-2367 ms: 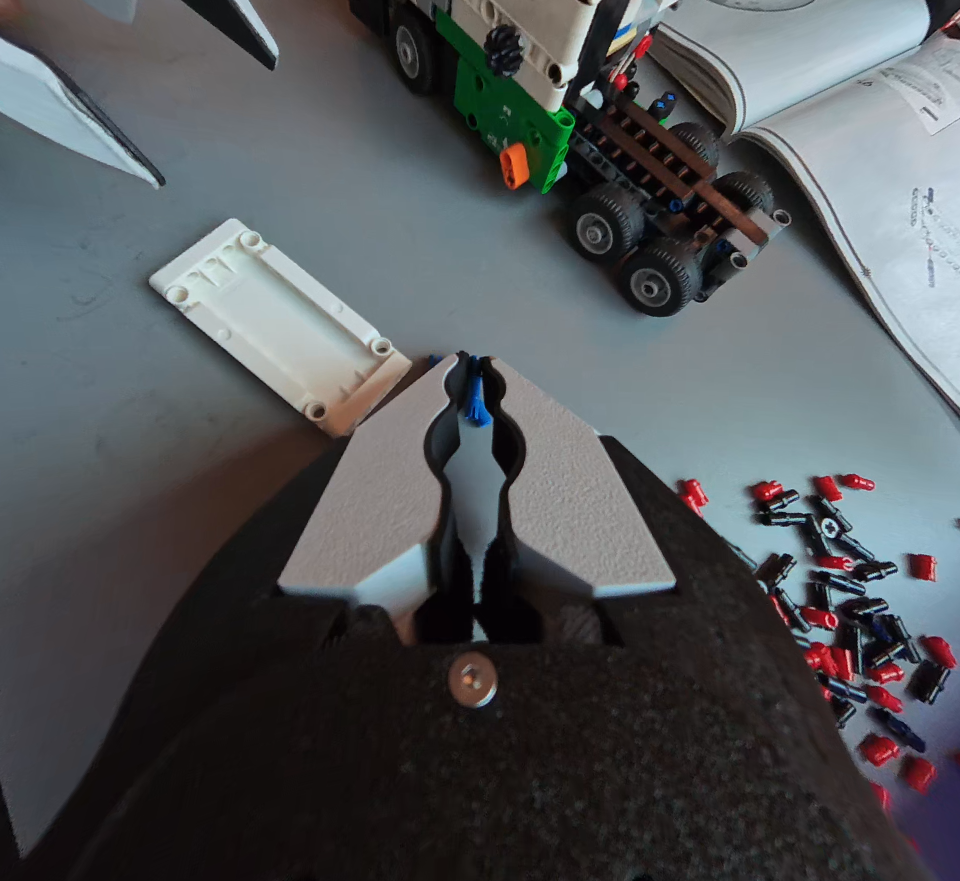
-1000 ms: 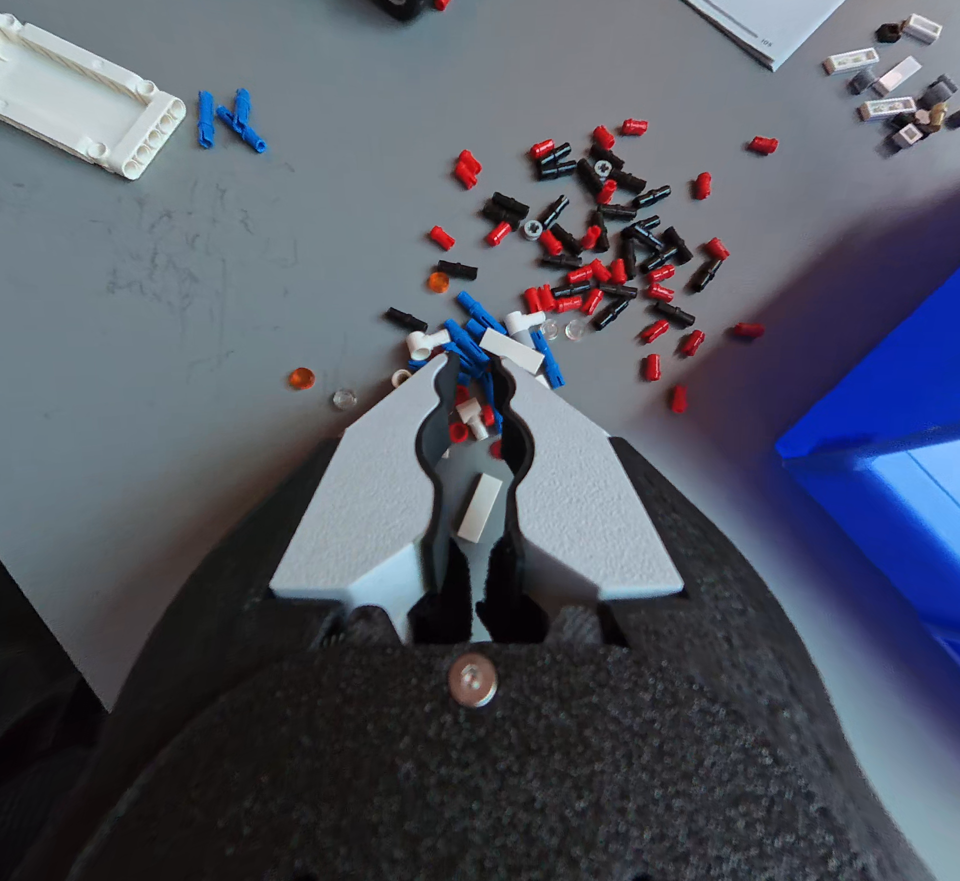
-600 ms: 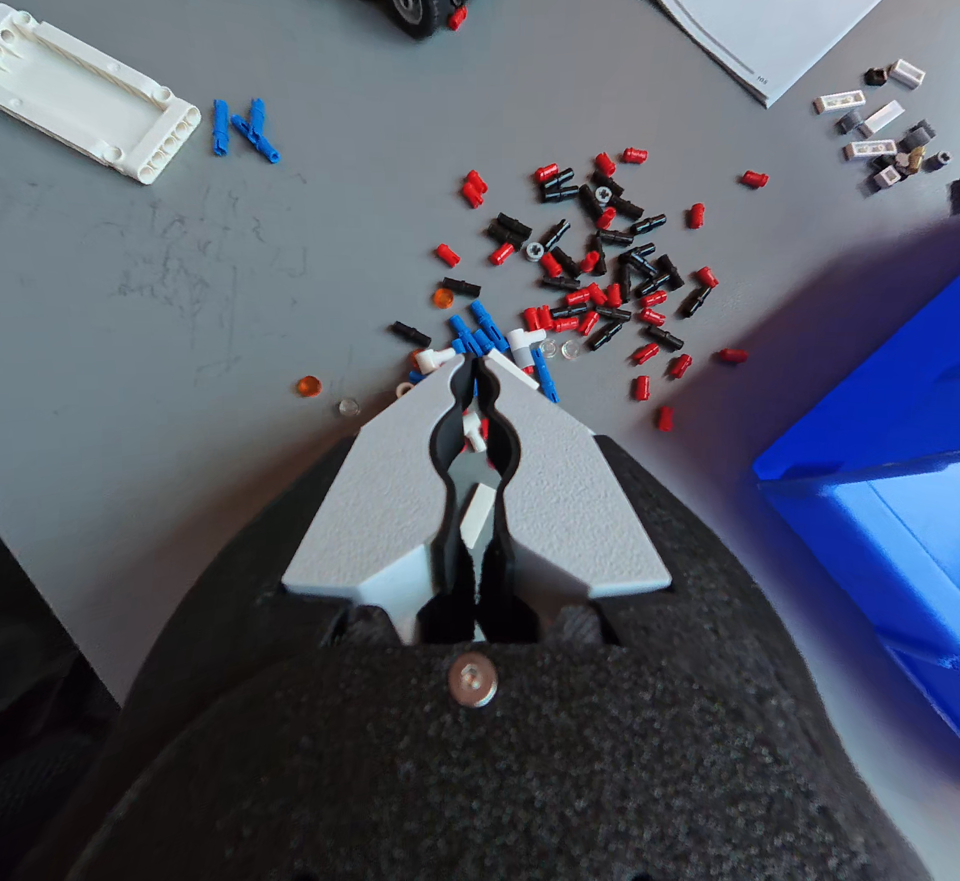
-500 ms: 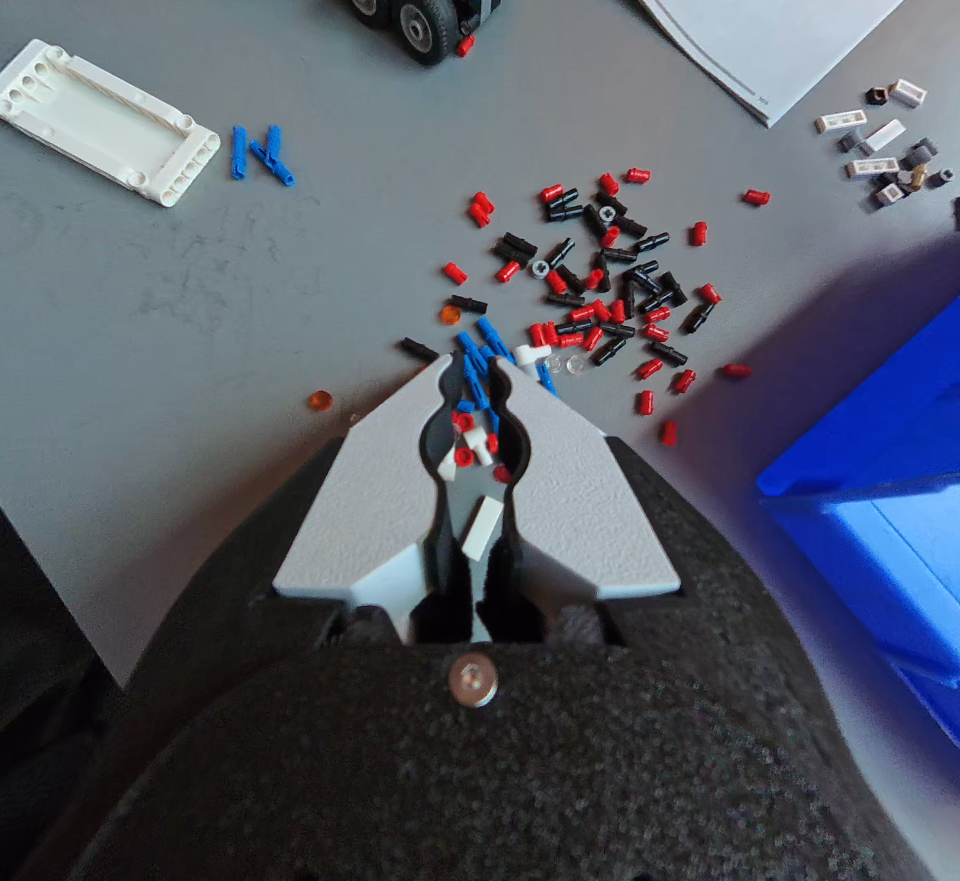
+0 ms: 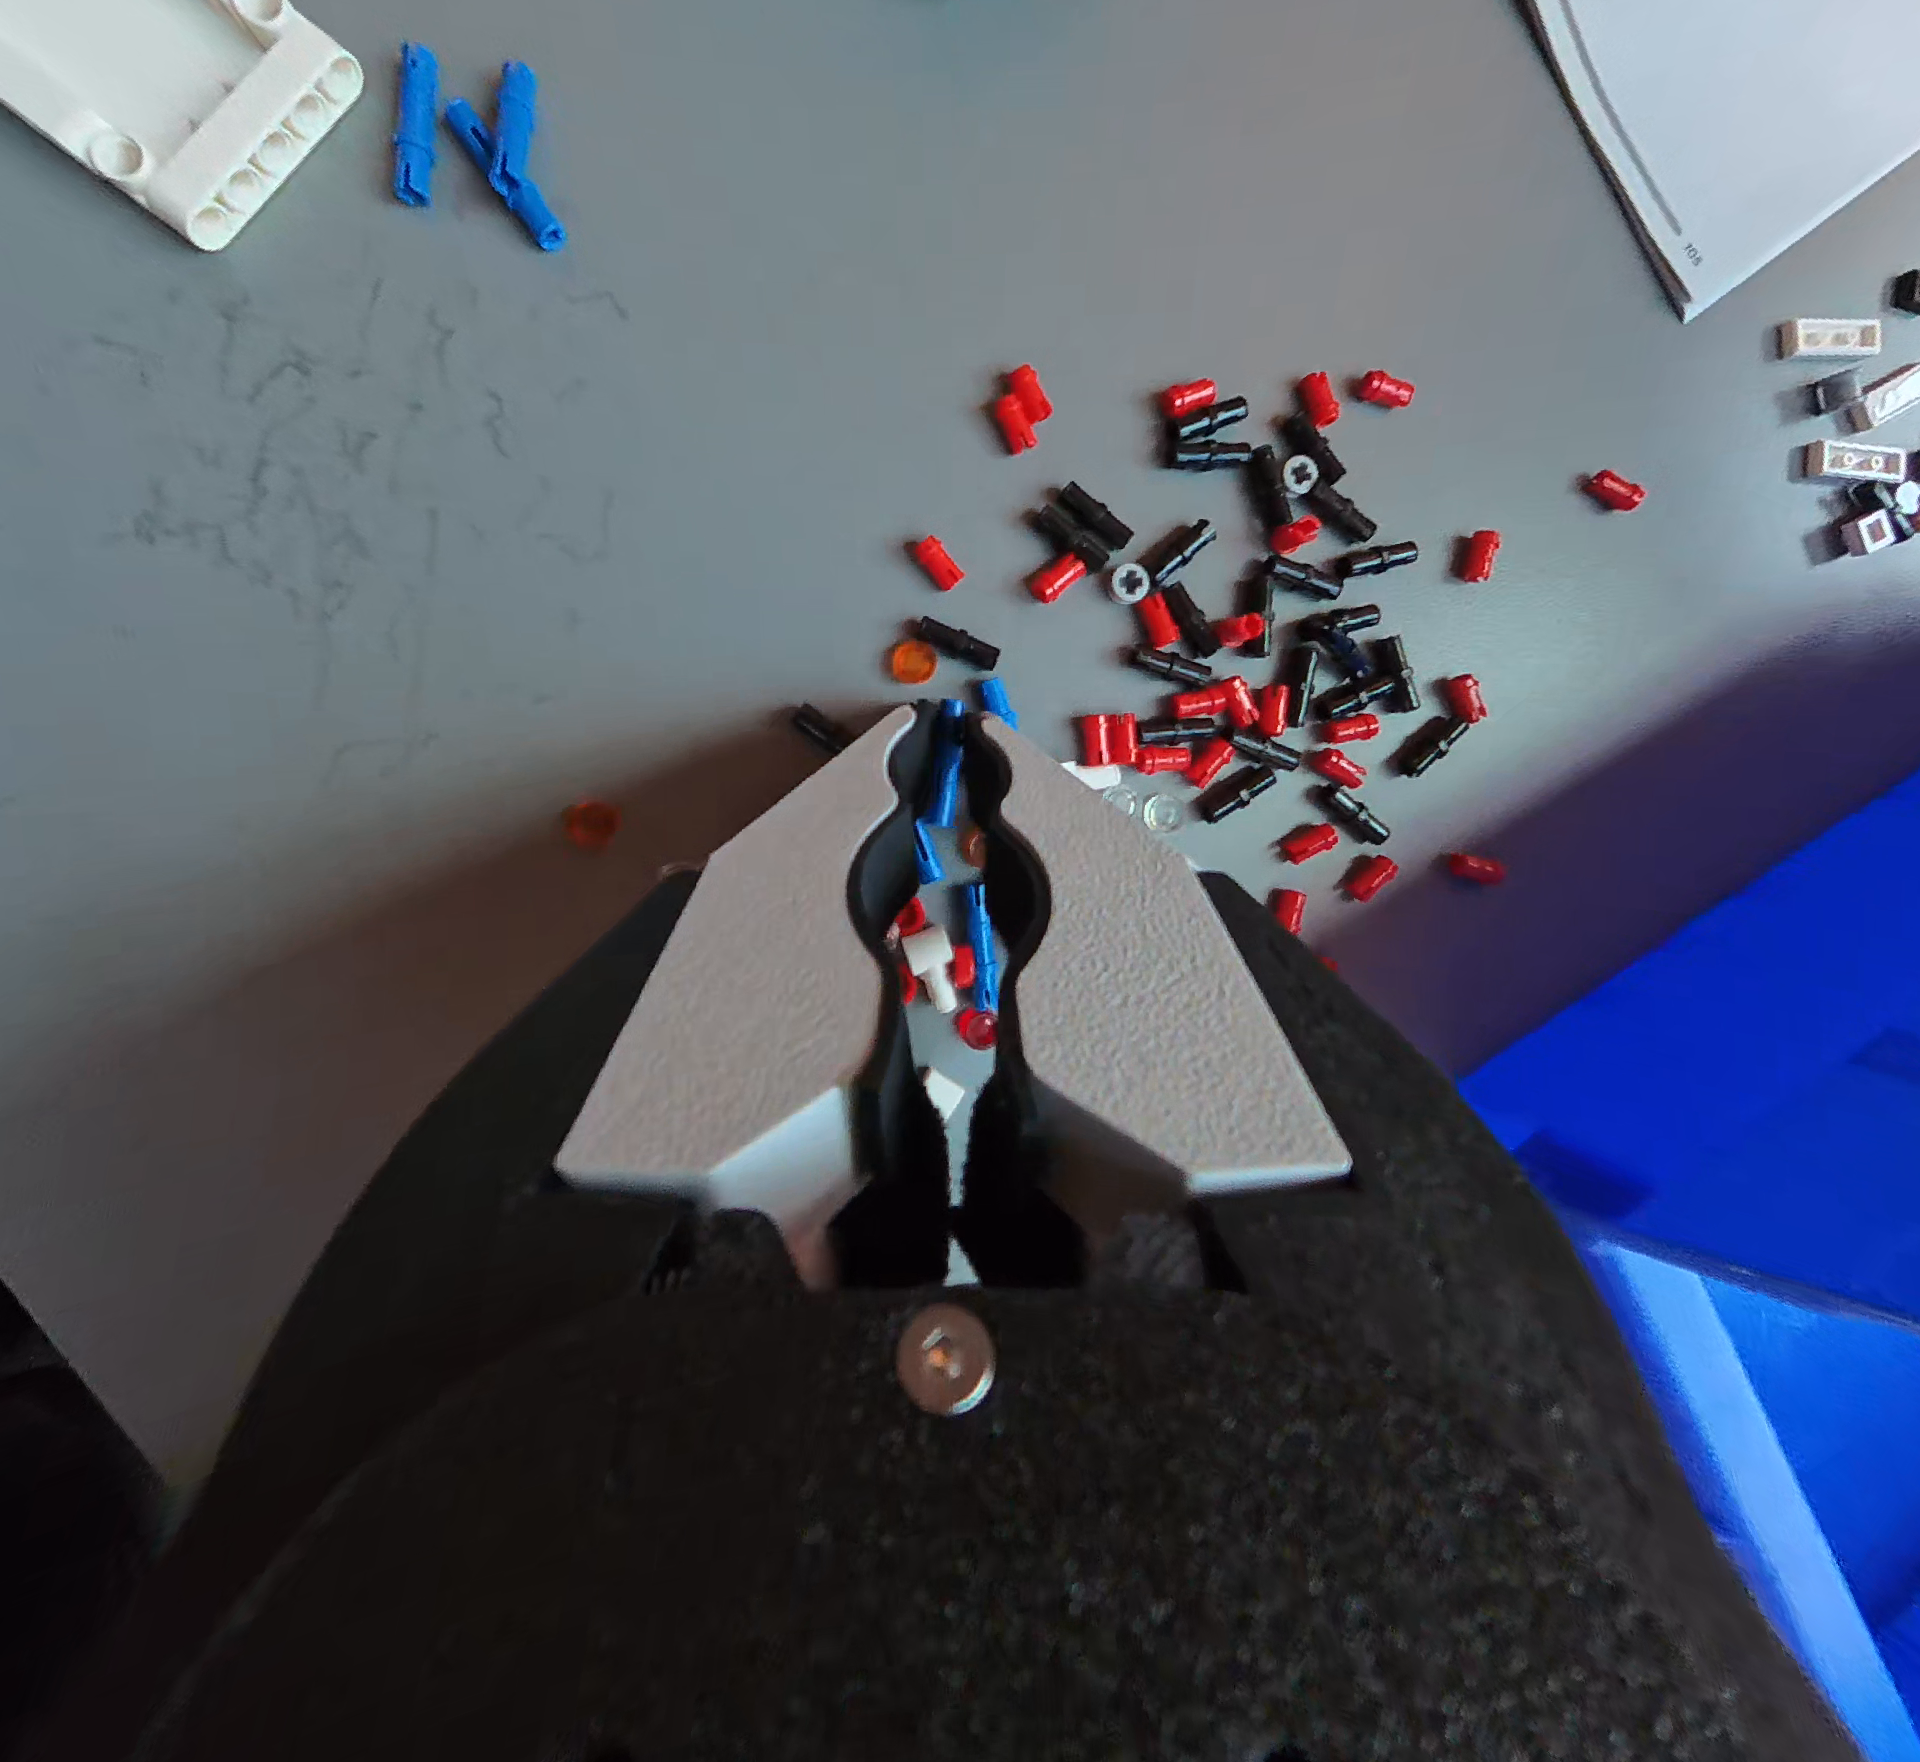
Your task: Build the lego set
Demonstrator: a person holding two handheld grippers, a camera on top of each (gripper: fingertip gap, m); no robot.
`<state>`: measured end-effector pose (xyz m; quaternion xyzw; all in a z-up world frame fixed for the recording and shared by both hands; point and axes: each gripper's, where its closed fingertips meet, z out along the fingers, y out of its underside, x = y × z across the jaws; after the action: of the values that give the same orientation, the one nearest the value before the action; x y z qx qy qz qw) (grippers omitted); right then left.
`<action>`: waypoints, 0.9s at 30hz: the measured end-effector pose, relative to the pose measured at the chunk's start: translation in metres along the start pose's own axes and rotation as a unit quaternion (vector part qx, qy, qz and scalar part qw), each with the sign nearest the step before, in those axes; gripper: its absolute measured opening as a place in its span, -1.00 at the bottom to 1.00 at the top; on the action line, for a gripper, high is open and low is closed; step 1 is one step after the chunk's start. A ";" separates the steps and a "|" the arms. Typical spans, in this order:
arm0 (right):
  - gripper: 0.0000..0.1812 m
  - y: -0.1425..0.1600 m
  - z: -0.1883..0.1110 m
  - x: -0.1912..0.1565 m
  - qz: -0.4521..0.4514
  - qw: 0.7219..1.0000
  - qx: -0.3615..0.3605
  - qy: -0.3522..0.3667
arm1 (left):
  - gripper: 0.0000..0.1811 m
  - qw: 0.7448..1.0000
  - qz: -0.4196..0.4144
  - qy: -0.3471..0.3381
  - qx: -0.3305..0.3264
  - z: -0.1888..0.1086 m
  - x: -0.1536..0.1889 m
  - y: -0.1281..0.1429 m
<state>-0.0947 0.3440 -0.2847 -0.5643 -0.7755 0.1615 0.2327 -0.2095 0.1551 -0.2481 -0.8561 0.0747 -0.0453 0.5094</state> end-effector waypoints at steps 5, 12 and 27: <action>-0.97 -0.009 -0.004 0.003 0.005 1.000 0.023 0.010 | -0.46 1.000 -0.001 0.001 0.000 0.000 0.000 0.000; -0.97 -0.089 0.000 -0.068 -0.032 0.986 0.137 -0.093 | -0.46 1.000 0.000 0.002 -0.002 0.000 0.001 0.001; -0.95 -0.090 0.027 -0.082 -0.042 0.988 0.107 -0.106 | -0.46 1.000 0.002 0.012 -0.001 0.000 0.003 0.000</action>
<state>-0.1606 0.2385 -0.2756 -0.4829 -0.7971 0.2922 0.2146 -0.2061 0.1544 -0.2483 -0.8559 0.0824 -0.0549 0.5077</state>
